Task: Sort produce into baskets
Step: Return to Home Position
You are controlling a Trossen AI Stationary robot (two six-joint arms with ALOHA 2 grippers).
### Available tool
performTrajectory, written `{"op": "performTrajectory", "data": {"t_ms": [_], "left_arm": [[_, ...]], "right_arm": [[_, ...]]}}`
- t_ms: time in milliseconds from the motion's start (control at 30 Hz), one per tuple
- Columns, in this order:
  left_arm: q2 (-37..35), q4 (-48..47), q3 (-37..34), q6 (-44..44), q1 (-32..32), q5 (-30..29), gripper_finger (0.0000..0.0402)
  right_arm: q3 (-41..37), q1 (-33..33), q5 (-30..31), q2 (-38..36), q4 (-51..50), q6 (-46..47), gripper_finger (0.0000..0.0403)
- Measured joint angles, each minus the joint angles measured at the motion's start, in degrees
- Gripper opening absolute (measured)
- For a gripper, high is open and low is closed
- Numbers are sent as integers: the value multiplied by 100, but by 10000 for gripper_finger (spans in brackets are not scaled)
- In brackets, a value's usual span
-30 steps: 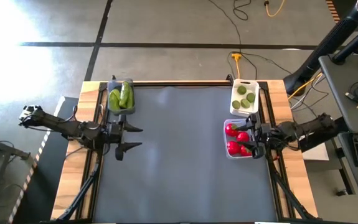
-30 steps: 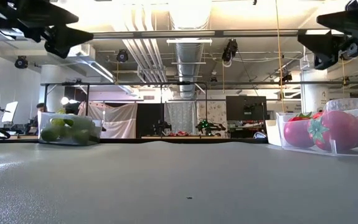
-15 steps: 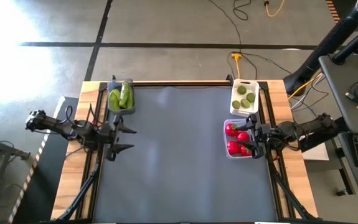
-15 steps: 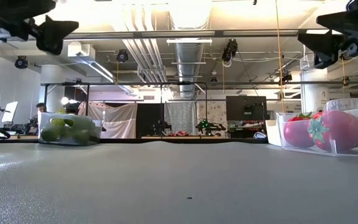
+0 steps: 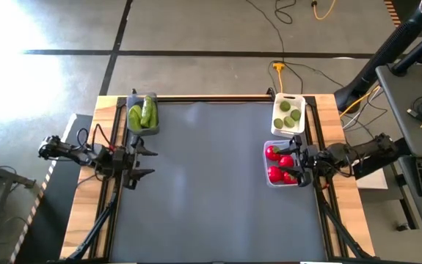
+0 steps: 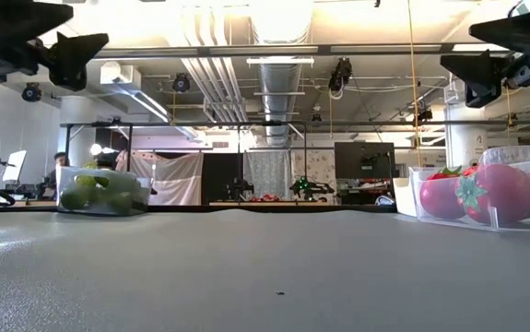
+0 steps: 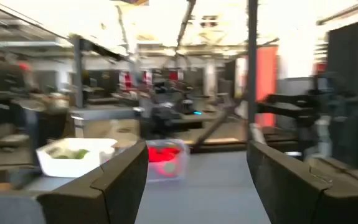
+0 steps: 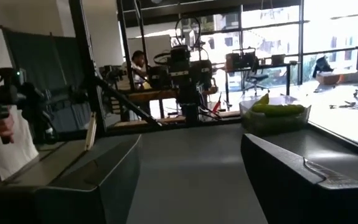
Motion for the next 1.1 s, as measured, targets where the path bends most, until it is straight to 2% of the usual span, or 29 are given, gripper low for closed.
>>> {"op": "performTrajectory", "data": {"t_ms": [167,267,367,533,600,667,733,800,1100], "left_arm": [[-16,140,-6,115,115,-978,255],[10,-19,-6,109,237,-1210,255],[57,-85,-6,-166,284,-823,255],[-20,-262,-6,-310,276,1354,255],[-43,-610,-6,-327,275,1777,255],[-41,-1012,-8,-324,281,1701,255],[-5,-1098,-8,-359,282,1206,255],[-13,-1123,-6,-348,286,1001,255],[249,-1139,-6,-365,282,1022,255]], "right_arm": [[0,0,4,17,-55,26,267],[0,0,4,21,-55,21,263],[0,0,4,37,-56,23,259],[-2,0,4,37,-74,19,253],[-2,0,4,37,-75,24,251],[-2,0,4,39,-75,19,252],[-2,0,4,37,-75,20,254],[-2,0,5,37,-77,19,257],[-2,0,6,39,-77,21,267]]}}
